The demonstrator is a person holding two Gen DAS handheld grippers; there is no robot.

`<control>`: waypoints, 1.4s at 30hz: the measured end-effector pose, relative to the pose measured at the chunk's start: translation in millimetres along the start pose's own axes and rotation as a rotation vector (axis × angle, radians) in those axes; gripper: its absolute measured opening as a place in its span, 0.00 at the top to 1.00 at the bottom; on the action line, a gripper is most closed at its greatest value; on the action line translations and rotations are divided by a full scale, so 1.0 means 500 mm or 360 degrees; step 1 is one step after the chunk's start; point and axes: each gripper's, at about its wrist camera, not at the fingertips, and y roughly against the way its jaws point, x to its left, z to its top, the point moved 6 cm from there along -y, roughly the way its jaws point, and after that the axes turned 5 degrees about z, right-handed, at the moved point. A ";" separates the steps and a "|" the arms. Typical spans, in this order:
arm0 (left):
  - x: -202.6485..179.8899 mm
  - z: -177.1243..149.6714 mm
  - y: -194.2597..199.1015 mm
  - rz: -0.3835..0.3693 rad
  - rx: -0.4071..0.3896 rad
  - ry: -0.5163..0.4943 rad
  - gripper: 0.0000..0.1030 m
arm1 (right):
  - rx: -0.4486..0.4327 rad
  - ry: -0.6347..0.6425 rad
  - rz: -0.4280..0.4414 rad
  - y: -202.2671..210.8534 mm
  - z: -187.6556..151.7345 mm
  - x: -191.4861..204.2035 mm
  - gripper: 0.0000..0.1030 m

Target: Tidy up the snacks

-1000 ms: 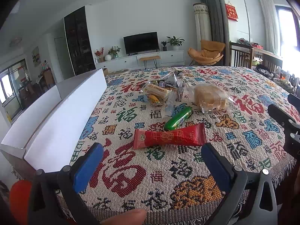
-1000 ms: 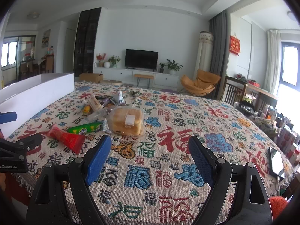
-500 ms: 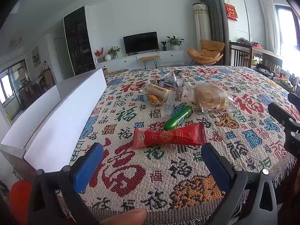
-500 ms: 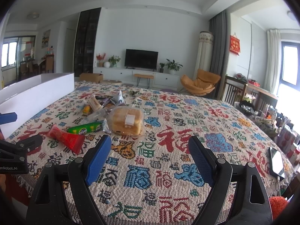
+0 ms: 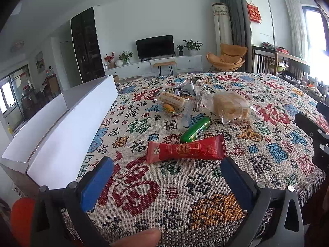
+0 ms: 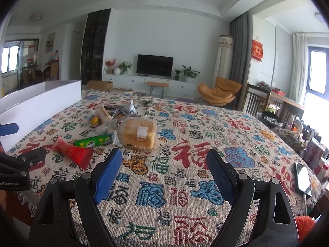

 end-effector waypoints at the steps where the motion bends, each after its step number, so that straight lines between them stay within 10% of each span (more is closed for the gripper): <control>1: 0.000 0.000 0.001 0.0002 0.0001 0.0000 0.00 | 0.0000 -0.0001 0.0000 0.001 0.001 -0.001 0.16; 42: 0.033 -0.034 -0.047 0.0029 0.0144 0.0097 0.00 | 0.0071 0.0145 -0.0127 -0.003 -0.025 0.002 0.16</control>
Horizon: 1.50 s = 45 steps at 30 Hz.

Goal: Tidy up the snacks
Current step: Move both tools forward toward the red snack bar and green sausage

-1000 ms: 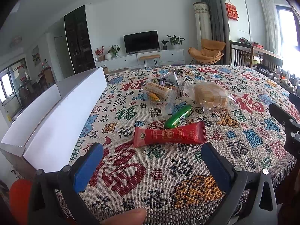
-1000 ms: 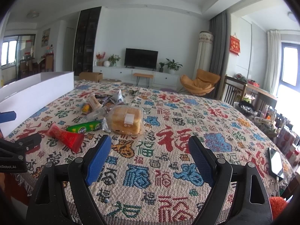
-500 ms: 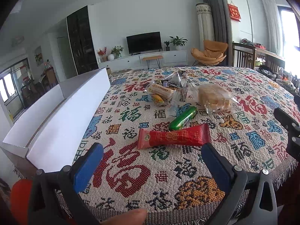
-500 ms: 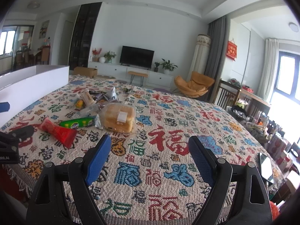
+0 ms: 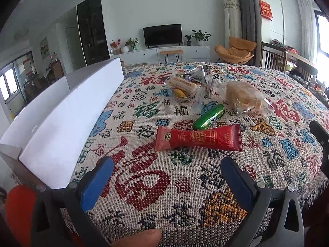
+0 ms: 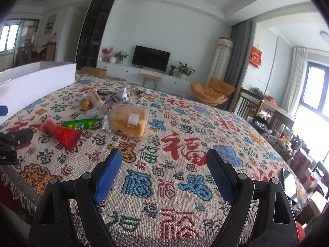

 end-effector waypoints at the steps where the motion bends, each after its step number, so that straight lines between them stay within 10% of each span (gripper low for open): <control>1: 0.002 -0.002 -0.006 -0.0010 0.0015 0.0011 0.00 | -0.0021 -0.0035 0.0012 -0.004 -0.001 -0.005 0.16; 19: -0.035 -0.066 -0.070 -0.0083 0.0305 -0.0159 0.00 | 0.0337 -0.0415 0.0198 -0.098 -0.072 -0.046 0.16; 30: -0.011 -0.066 -0.087 -0.0143 0.0594 0.0036 0.00 | 0.0455 -0.0379 0.0285 -0.117 -0.095 -0.013 0.16; 37: -0.091 0.025 -0.092 -0.0703 0.0746 0.0284 0.00 | 0.0531 -0.0415 0.0323 -0.131 -0.107 -0.014 0.16; 45: -0.060 0.097 -0.246 -0.0390 0.0688 0.0381 0.00 | 0.0540 -0.0441 0.0331 -0.127 -0.106 -0.025 0.16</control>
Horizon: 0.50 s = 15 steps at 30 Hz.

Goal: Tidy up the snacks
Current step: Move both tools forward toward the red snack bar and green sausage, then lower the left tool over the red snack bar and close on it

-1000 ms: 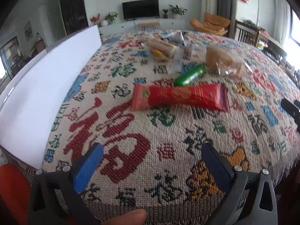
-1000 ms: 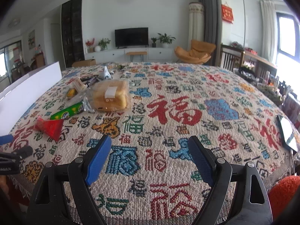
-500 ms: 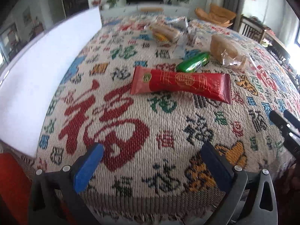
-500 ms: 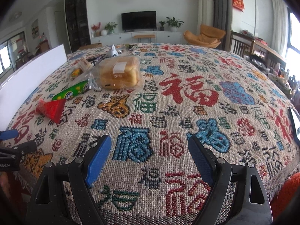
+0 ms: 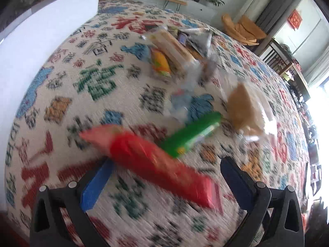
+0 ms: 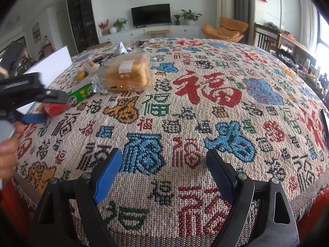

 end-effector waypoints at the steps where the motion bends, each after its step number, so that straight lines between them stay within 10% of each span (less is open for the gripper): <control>1: 0.015 0.010 -0.003 0.0053 0.0002 -0.0038 0.00 | -0.0001 0.0003 0.0005 0.000 0.001 0.001 0.16; 7: 0.158 0.062 -0.006 0.0412 0.0102 -0.0137 0.00 | 0.0032 0.0023 0.0030 -0.006 -0.002 0.011 0.16; 15: 0.122 0.009 0.090 0.0171 0.0072 -0.0161 0.00 | 0.0047 0.0109 0.0035 -0.015 -0.003 0.032 0.15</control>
